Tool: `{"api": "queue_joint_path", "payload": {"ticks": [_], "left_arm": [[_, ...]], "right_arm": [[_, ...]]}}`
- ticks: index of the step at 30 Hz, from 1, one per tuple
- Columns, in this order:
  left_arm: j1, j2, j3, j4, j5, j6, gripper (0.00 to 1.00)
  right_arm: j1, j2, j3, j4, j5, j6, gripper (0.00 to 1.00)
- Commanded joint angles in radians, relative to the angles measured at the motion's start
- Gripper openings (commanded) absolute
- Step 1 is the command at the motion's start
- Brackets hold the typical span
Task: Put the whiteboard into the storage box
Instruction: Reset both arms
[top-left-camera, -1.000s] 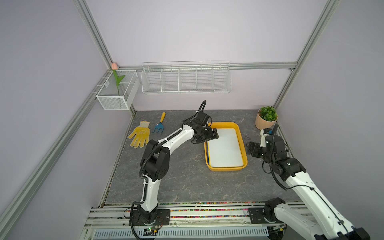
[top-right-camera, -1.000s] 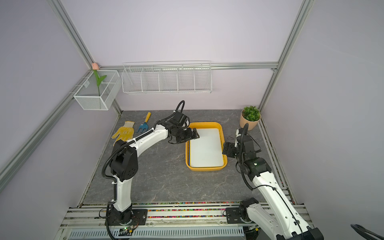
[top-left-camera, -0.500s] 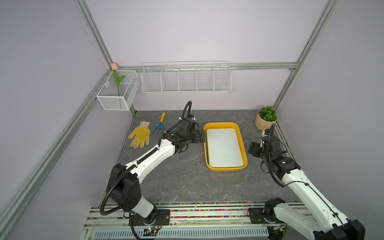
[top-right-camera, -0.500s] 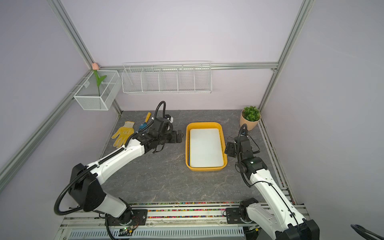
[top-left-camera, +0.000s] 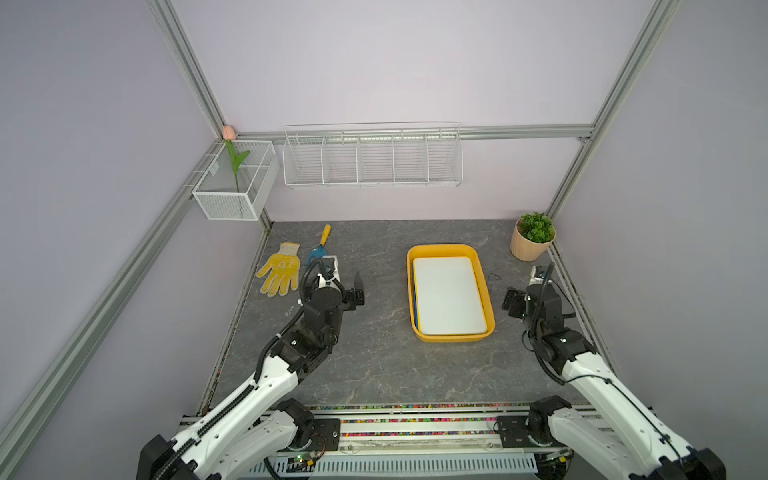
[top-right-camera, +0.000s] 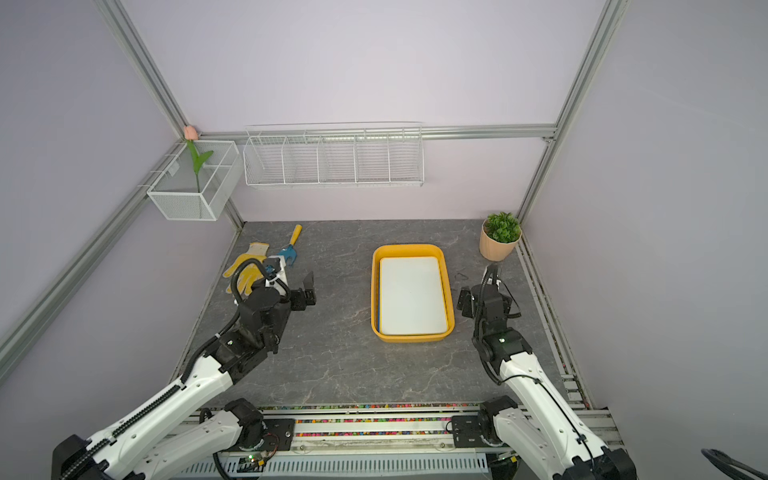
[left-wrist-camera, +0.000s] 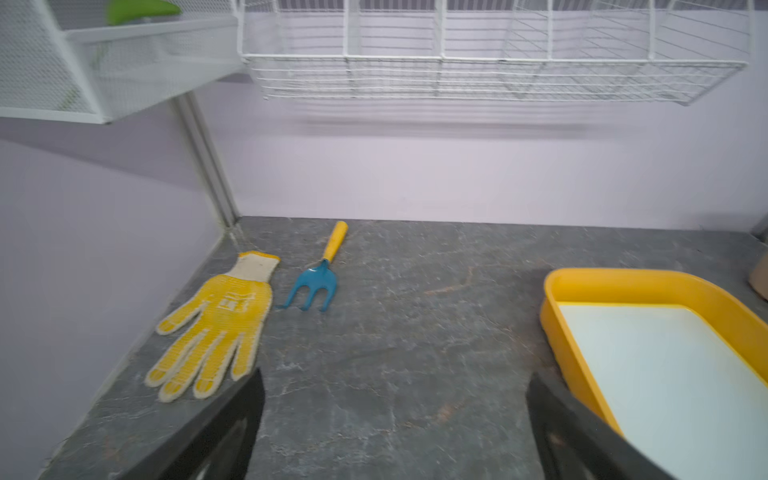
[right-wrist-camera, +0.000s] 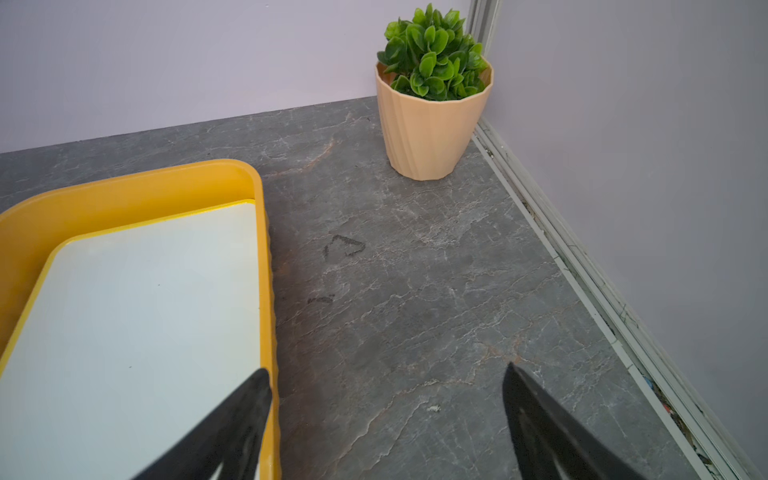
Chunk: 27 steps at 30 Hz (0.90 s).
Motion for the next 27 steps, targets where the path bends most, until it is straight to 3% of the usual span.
{"api": "queue_joint_path", "payload": {"ticks": [1, 5, 8, 15, 19, 27], "left_arm": [[0.105, -0.013, -0.098, 0.155, -0.097, 0.001, 0.99], [0.244, 0.05, -0.223, 0.343, -0.054, -0.023, 0.99], [0.336, 0.164, -0.227, 0.401, 0.064, 0.008, 0.99], [0.46, 0.347, -0.237, 0.527, 0.11, 0.057, 0.99], [0.524, 0.384, -0.255, 0.63, 0.196, -0.002, 0.99], [0.547, 0.492, -0.236, 0.718, 0.248, 0.012, 0.99]], "right_arm": [[-0.022, -0.015, -0.072, 0.226, 0.062, -0.079, 0.89], [-0.057, 0.011, -0.181, 0.479, 0.024, -0.133, 0.89], [-0.074, 0.078, -0.253, 0.686, 0.012, -0.174, 0.89], [-0.117, 0.248, -0.262, 0.831, 0.001, -0.198, 0.89], [-0.135, 0.33, -0.258, 0.902, 0.006, -0.23, 0.89], [-0.152, 0.434, -0.265, 0.996, -0.045, -0.257, 0.89]]}}
